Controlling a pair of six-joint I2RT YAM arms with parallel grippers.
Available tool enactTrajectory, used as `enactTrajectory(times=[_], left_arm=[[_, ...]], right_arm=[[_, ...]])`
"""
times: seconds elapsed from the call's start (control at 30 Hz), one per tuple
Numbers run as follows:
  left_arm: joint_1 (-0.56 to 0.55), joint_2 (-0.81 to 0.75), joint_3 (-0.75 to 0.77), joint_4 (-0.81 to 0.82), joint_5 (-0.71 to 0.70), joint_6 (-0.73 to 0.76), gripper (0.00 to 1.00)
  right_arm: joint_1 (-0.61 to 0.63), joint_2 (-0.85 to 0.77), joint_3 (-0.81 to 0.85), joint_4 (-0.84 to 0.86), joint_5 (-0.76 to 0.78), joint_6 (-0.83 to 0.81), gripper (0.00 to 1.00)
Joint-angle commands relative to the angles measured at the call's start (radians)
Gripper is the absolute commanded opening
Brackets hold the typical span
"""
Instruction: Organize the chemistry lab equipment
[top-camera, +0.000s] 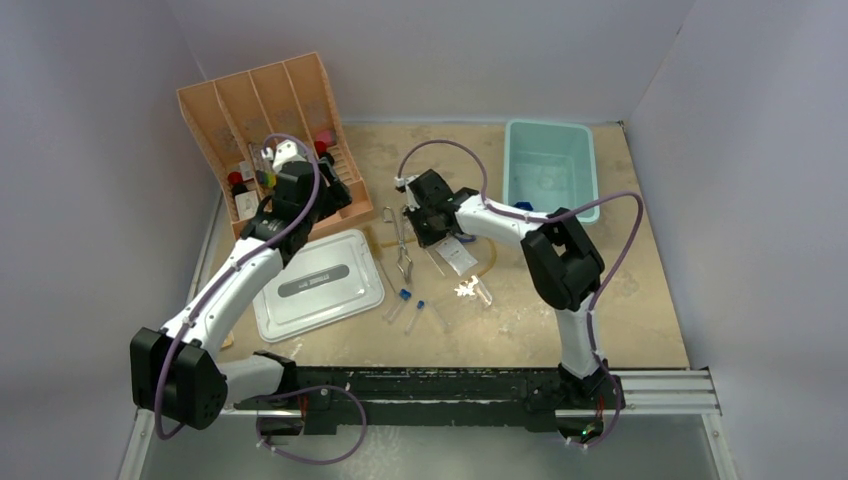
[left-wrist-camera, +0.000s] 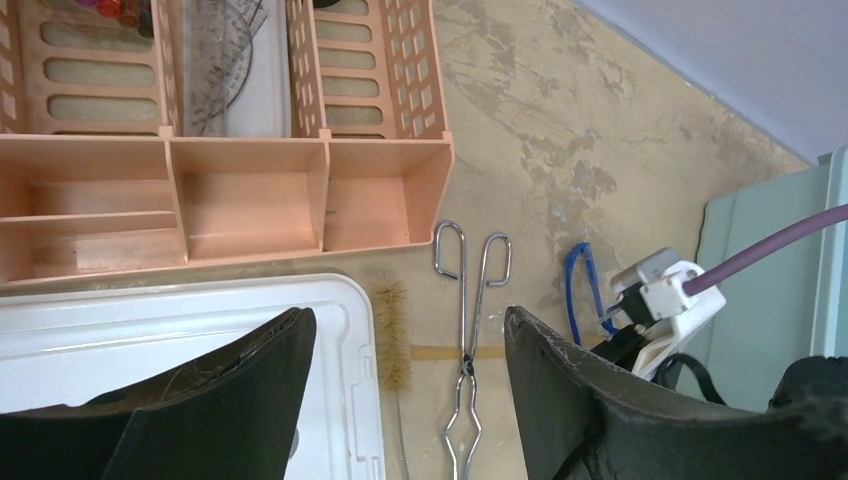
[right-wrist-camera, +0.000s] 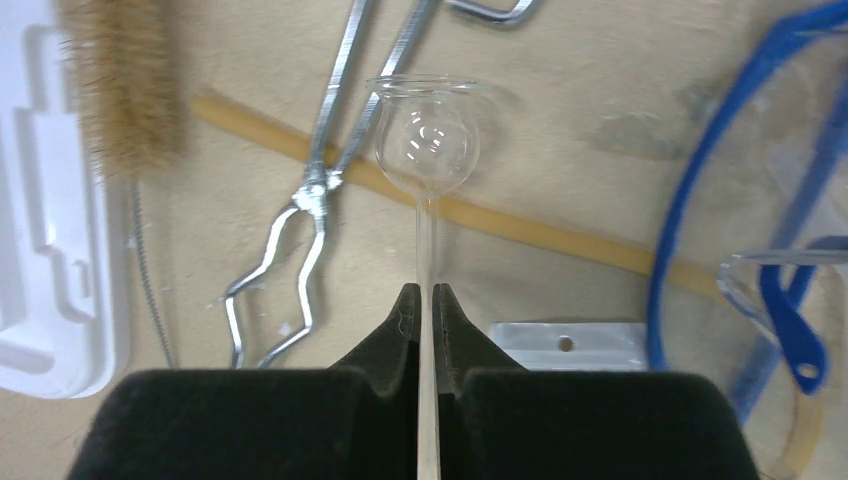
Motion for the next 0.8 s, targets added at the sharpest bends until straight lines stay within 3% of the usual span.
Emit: enactTrajectory(times=[0.0,0.2,0.3,0.47,0.77], left_arm=[[0.008,0.003,0.005,0.052,0.020,-0.001,0.68],[0.009,0.014,0.014,0.049,0.025,0.012,0.68],[0.008,0.016,0.019,0.046,0.023,0.018,0.68],[0.008,0.023,0.028,0.040,0.022,0.029,0.68],[0.008,0.029,0.040,0.027,0.013,0.041,0.68]], right_arm=[[-0.033,-0.043,-0.008,0.017,0.049,0.064,0.00],[-0.048,-0.024,-0.009,0.009,0.084,0.069,0.01],[-0.049,-0.005,0.008,-0.002,0.075,0.059,0.14],[-0.048,0.039,0.060,-0.034,0.080,0.051,0.25],[-0.042,0.086,0.081,-0.049,0.173,0.041,0.26]])
